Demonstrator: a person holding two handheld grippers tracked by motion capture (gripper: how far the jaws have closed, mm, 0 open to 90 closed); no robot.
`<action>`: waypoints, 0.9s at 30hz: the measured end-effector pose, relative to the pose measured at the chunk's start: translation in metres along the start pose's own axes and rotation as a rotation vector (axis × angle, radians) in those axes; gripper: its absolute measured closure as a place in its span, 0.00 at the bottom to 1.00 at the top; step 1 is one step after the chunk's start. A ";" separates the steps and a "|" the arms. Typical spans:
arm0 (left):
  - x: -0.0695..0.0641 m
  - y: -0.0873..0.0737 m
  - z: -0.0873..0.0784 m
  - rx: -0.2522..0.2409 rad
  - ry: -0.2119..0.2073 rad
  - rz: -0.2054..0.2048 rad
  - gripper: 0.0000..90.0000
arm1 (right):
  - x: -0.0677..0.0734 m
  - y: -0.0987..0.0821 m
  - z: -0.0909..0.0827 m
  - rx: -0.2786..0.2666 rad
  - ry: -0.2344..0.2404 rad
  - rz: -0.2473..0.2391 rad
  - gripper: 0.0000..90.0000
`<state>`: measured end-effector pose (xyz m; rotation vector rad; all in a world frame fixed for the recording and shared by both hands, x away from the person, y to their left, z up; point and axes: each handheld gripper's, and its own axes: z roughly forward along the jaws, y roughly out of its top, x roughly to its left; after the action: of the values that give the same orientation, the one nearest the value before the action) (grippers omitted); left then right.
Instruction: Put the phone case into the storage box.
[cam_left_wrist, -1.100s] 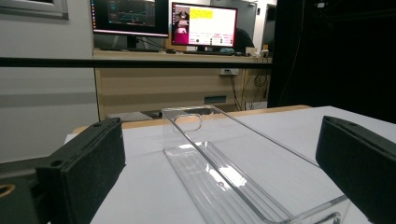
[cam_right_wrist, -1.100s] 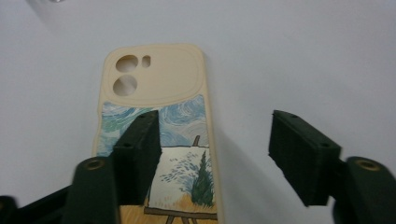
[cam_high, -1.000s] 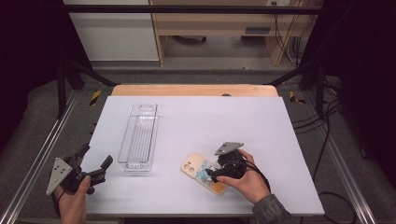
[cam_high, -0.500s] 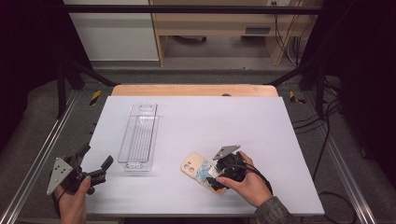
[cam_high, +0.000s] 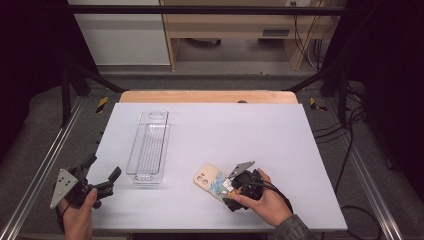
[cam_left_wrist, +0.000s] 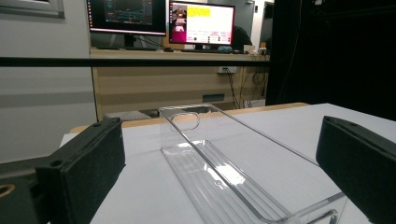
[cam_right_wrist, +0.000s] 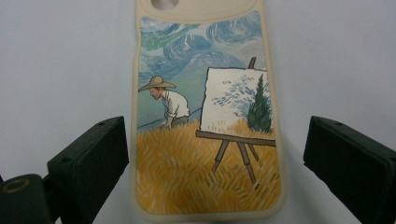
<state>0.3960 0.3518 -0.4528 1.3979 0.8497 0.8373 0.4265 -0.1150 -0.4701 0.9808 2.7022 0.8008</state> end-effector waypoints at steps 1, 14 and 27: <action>0.000 0.000 0.000 0.000 0.000 0.000 0.01 | 0.000 -0.001 0.001 0.007 0.003 -0.001 0.07; 0.000 0.000 0.000 0.000 0.000 0.000 0.01 | 0.003 -0.003 0.008 0.042 0.017 0.008 0.07; 0.000 0.000 0.000 0.001 0.001 0.000 0.01 | 0.004 -0.004 0.012 0.052 0.017 0.010 0.06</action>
<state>0.3963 0.3521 -0.4530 1.3985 0.8503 0.8378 0.4252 -0.1097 -0.4824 1.0032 2.7476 0.7474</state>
